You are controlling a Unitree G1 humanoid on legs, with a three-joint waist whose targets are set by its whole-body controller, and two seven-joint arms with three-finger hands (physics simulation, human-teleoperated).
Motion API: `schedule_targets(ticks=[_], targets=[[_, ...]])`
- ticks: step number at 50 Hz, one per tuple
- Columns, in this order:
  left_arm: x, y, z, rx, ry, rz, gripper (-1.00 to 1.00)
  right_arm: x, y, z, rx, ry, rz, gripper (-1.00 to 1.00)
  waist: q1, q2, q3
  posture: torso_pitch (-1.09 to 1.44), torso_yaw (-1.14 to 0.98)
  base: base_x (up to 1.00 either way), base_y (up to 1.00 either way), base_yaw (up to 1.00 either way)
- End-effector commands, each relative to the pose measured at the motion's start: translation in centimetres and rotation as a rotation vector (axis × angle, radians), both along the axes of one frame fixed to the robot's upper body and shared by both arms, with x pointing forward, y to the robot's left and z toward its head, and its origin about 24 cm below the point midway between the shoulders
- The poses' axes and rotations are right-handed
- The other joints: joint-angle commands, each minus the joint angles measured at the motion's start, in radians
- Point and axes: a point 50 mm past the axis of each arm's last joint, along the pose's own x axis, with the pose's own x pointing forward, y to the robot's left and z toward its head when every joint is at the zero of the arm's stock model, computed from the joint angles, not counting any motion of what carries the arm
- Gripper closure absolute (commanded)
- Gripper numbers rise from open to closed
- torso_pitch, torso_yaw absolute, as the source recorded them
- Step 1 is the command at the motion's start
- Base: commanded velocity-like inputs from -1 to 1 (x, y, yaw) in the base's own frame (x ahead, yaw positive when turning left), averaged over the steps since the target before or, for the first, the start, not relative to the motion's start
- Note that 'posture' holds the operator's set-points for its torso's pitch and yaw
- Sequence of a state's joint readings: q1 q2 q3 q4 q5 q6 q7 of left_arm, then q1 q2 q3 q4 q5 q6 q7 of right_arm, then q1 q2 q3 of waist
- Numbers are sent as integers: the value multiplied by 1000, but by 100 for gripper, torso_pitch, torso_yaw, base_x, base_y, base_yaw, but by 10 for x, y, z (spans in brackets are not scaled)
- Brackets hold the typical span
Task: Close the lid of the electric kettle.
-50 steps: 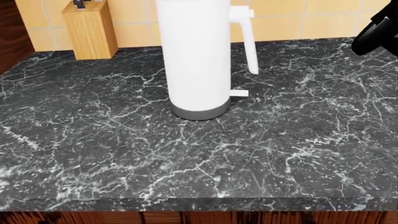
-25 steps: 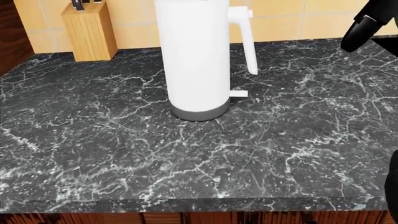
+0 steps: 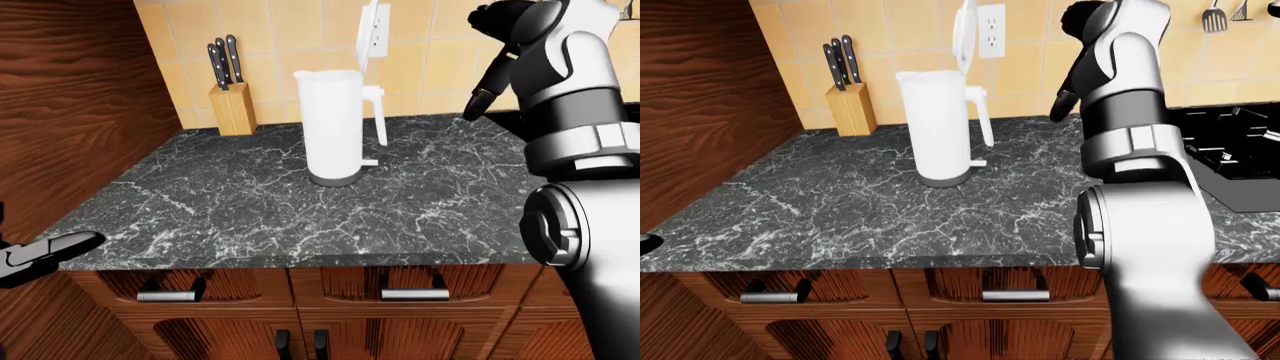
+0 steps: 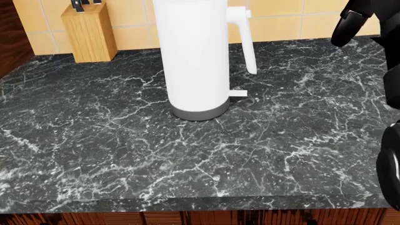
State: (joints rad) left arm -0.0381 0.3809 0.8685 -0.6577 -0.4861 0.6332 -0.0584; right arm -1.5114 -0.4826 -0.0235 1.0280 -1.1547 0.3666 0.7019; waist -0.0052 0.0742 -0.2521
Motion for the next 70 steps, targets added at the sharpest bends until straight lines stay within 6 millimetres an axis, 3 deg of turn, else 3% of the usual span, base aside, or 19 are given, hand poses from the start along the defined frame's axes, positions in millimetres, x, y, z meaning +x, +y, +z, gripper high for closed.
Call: schedule_targets(ticks=[1,5,17,48,70], targets=[[-2,-3,13,56,-63,-5,-100,-4,9,26,-30,-98,26,-100,1,0,-8,-39,0,0,0,0],[-1,-2,12,56,-64,-4,-100,2,16,14,-35,-86,43,-100,1,0,-7,-39,0,0,0,0],[-8,-4,19,56,-67,-2,-100,9,38,8,-78,-70,87,-100,3,3,-6,-39,0,0,0,0],[-5,-2,16,49,-71,-4,-100,11,68,17,-126,-65,140,-100,8,9,-7,-39,0,0,0,0],[-5,-2,16,45,-74,-4,-100,9,111,22,-134,-74,219,-100,6,17,-3,-39,0,0,0,0]])
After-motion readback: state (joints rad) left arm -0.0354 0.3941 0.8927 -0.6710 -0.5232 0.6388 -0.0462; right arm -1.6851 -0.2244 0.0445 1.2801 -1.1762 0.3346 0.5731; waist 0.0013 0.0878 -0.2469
